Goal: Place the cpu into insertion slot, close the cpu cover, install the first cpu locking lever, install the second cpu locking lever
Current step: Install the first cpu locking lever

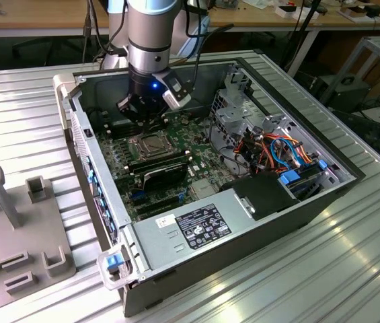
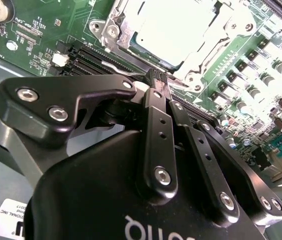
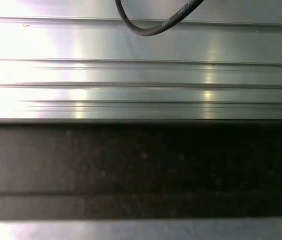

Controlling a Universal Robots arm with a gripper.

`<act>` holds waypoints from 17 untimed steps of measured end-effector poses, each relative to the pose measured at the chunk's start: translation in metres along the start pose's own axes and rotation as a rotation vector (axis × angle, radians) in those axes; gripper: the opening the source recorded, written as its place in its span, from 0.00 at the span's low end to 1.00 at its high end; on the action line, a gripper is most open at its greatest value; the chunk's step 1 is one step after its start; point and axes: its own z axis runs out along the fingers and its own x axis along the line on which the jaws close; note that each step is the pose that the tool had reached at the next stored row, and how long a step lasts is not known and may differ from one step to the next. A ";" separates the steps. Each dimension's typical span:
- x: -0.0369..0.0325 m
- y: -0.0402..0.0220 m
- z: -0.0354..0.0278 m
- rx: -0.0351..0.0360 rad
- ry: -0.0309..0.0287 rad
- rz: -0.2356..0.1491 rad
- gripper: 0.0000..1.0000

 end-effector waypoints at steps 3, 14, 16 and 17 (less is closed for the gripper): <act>-0.0013 0.0004 0.0006 0.0000 0.0000 0.000 0.11; -0.0044 0.0014 0.0037 0.0000 0.0001 -0.001 0.11; -0.0046 0.0013 0.0040 0.0000 0.0000 -0.001 0.11; -0.0046 0.0014 0.0042 -0.0001 0.0000 -0.001 0.11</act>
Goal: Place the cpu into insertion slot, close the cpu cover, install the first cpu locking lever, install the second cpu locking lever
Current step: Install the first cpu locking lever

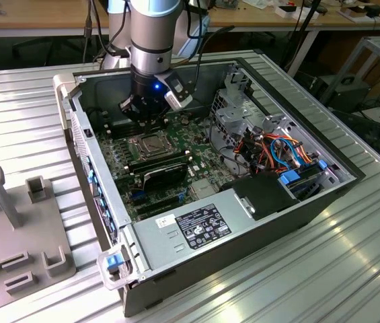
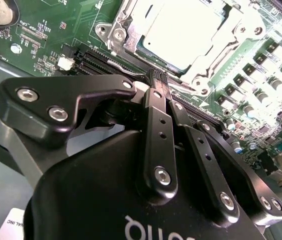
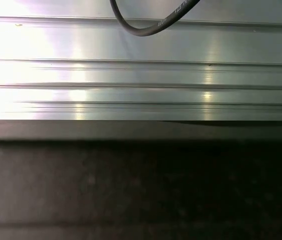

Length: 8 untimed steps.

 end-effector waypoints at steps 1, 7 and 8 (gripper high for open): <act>0.0000 0.0000 0.0002 0.0001 0.0000 0.000 0.11; -0.0001 0.0000 0.0019 0.0001 0.0001 0.000 0.11; -0.0002 0.0000 0.0021 0.0001 0.0000 0.000 0.11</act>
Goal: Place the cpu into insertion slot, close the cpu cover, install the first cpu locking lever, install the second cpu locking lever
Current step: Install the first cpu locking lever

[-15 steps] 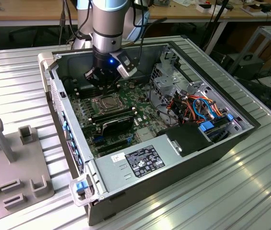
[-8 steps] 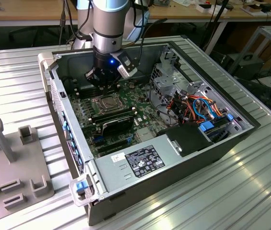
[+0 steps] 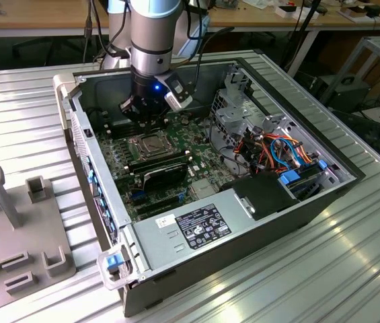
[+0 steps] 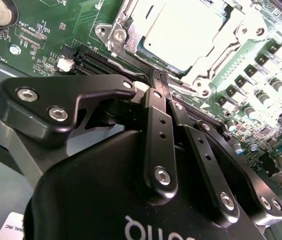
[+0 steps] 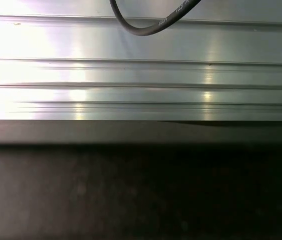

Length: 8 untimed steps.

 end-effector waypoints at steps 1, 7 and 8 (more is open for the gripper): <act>-0.0001 0.0000 0.0001 0.0001 0.0000 0.000 0.11; -0.0020 0.0000 0.0003 0.0000 0.0000 0.000 0.11; -0.0026 0.0000 0.0004 0.0000 0.0001 0.000 0.11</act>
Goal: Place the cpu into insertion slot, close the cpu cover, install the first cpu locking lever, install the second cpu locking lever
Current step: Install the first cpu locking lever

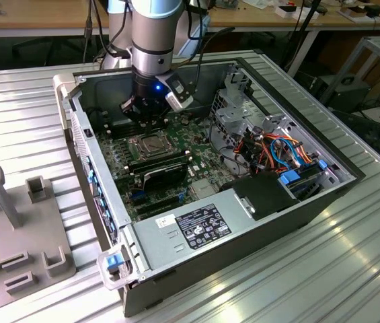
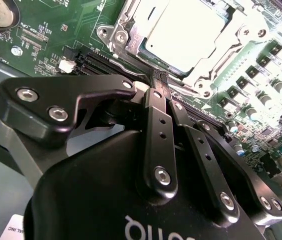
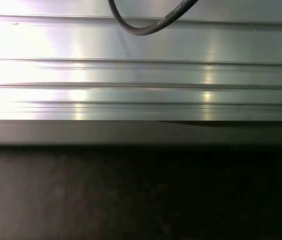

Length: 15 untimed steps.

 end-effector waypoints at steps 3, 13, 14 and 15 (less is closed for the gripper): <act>-0.0019 0.0000 0.0001 0.0001 0.0000 0.000 0.11; -0.0092 0.0000 0.0004 0.0004 0.0000 0.000 0.11; -0.0101 0.0000 0.0004 0.0007 0.0002 0.000 0.11; -0.0105 0.0000 0.0005 0.0008 0.0004 0.000 0.11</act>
